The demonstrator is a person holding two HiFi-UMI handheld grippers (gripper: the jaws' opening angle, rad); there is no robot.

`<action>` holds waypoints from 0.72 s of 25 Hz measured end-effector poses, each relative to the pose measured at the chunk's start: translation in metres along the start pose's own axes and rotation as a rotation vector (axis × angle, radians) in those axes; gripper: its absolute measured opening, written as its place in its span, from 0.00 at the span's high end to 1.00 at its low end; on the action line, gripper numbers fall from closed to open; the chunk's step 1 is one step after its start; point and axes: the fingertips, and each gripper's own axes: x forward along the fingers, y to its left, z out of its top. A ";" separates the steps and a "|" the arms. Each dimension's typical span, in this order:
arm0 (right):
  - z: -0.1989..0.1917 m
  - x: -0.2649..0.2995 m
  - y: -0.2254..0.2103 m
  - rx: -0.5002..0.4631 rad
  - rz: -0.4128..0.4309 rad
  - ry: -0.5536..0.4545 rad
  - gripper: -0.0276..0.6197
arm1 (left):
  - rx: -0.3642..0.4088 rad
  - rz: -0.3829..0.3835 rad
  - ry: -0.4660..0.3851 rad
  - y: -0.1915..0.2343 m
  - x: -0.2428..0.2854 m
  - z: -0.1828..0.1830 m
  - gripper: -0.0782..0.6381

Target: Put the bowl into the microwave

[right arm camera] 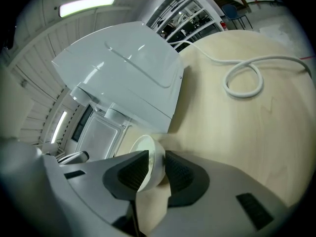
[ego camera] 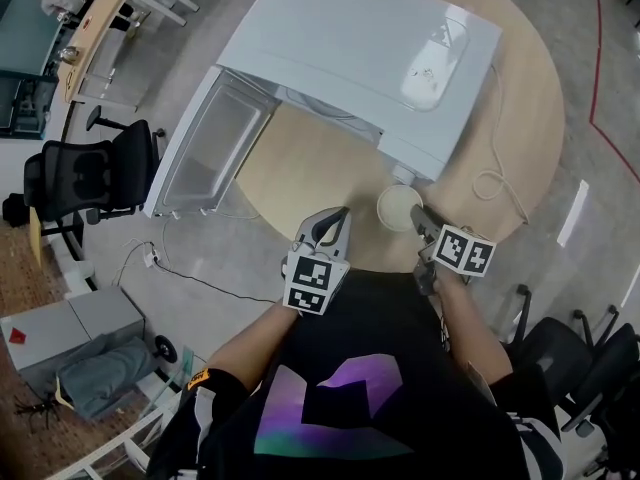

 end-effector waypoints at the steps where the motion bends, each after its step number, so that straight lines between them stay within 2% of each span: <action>1: 0.000 0.000 -0.001 0.009 0.001 -0.004 0.81 | -0.004 0.002 0.002 0.000 0.000 0.000 0.83; 18: -0.001 -0.006 0.003 0.046 0.039 -0.016 0.82 | -0.035 0.046 0.017 0.006 -0.011 -0.010 0.83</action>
